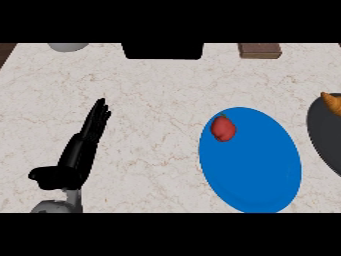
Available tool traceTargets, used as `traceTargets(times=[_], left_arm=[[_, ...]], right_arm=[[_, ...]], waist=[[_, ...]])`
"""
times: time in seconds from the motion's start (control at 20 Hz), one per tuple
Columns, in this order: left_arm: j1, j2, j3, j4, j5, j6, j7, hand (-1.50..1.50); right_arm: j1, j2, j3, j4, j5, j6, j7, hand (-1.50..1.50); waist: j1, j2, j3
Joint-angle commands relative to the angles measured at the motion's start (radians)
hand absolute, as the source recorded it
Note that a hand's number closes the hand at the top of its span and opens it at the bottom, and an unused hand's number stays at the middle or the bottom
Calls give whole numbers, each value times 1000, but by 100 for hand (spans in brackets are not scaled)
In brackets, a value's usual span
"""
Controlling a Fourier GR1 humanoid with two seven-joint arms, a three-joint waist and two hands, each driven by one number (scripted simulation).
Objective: Pick the croissant from the plate and place it in the pan
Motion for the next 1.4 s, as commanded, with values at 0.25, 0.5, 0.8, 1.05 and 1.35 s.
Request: traceTargets(times=[0.25,0.5,0.8,1.05,1.35], left_arm=[[26,-5,5,0,-8,1,-13,0],[41,-7,2,6,-18,-7,-24,0],[8,-27,20,67,-46,1,-61,0],[-73,-50,42,79,-32,-1,-12,0],[91,-50,-8,-82,-43,-18,4,0]], right_arm=[[176,-66,-93,5,-182,429,-104,-150],[347,-93,-75,-30,-195,567,-249,-150],[453,-55,-53,-194,-256,580,-234,-150],[555,21,-36,-340,-291,538,-222,-150],[640,36,-30,-463,-307,535,-167,-150]], waist=[[-23,-8,-2],[-18,-6,-2],[-18,-6,-3],[-19,-6,-3],[-12,-6,-2]])
